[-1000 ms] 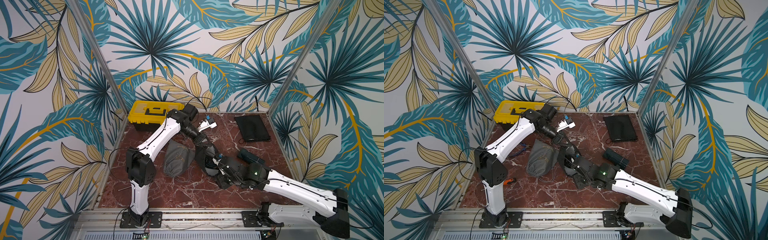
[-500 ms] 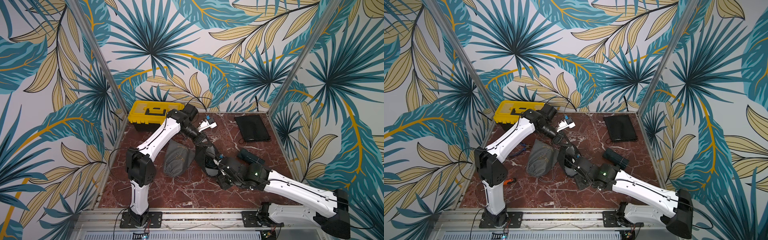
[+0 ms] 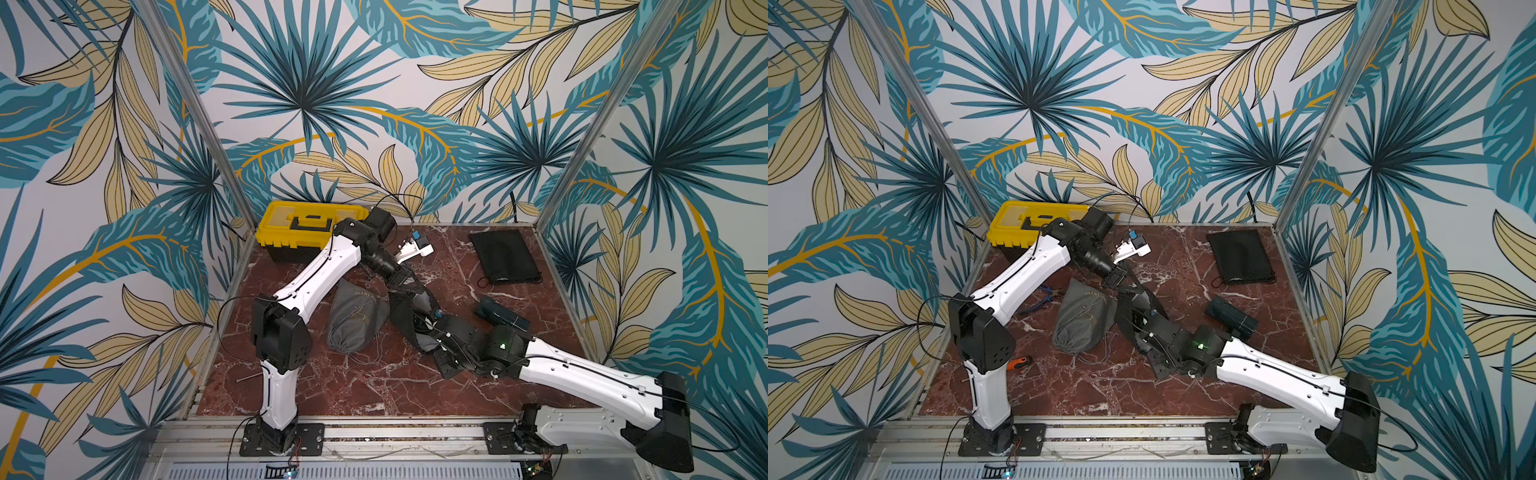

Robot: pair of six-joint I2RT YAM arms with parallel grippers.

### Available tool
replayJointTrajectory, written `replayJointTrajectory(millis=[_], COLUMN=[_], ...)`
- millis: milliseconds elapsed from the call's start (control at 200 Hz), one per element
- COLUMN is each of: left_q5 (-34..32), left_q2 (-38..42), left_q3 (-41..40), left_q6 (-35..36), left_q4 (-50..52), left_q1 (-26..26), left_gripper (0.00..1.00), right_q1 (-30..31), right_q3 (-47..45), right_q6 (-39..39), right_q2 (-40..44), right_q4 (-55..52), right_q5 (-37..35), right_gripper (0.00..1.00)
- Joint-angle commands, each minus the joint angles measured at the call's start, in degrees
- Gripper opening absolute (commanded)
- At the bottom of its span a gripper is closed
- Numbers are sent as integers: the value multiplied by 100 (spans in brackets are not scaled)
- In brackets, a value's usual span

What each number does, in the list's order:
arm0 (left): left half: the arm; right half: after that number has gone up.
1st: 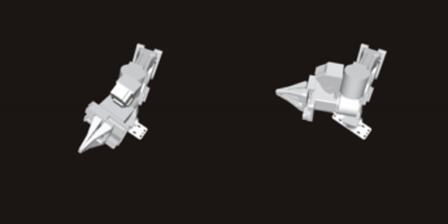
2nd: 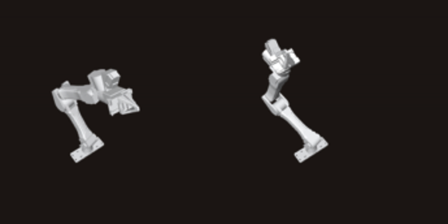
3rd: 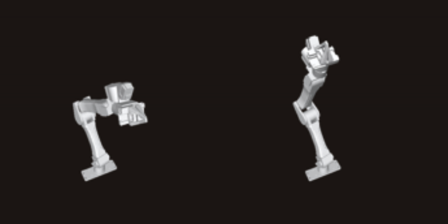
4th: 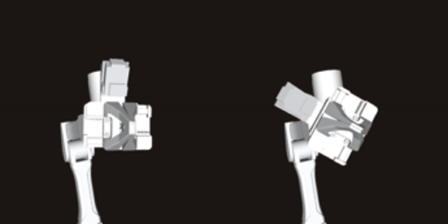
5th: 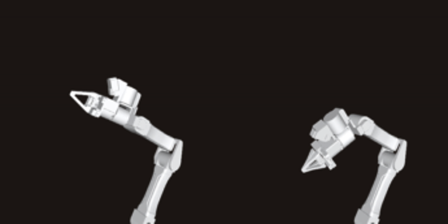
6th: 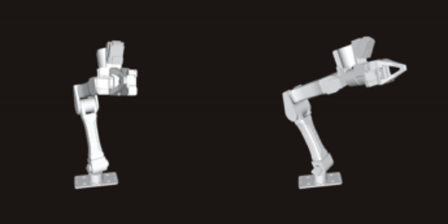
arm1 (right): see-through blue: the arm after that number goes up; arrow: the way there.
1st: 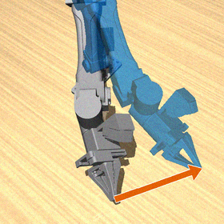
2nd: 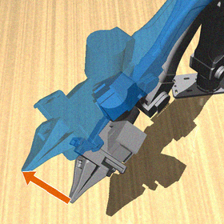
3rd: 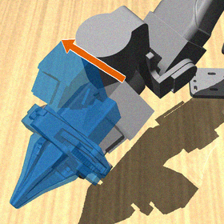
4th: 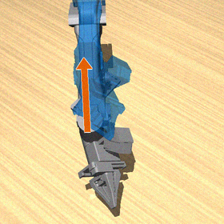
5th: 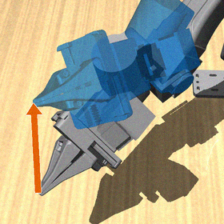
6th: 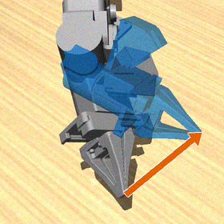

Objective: Pack away hair dryers
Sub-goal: Adjust the drawstring bag at the center of the board.

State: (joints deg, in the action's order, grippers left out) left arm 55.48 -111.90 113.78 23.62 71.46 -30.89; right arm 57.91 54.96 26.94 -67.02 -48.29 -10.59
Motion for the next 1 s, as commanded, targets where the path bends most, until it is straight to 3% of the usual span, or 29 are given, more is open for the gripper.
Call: replayJointTrajectory(millis=[0,45,115,285,426,591,771,996], left_q5=[49,42,32,28,19,19,-118,-271], left_q2=[151,164,173,186,179,203,230,359], left_q3=[285,285,277,270,270,269,225,-87], left_q6=[77,69,71,62,63,72,145,279], left_q4=[-51,-53,-54,-51,-48,-58,-46,-53], left_q1=[22,23,23,23,29,32,44,209], left_gripper=[0,0,0,0,0,0,0,0], right_q1=[30,28,28,29,27,32,28,32], right_q3=[-126,-143,-161,-303,-380,-415,-314,-158], right_q6=[-22,-5,19,5,-27,-14,78,356], right_q2=[146,179,221,359,383,365,564,1013], right_q4=[-113,-127,-143,-27,150,115,-197,-619], right_q5=[-145,-163,-191,-384,-476,-622,-713,-1439], right_gripper=[27,28,40,40,30,24,0,0])
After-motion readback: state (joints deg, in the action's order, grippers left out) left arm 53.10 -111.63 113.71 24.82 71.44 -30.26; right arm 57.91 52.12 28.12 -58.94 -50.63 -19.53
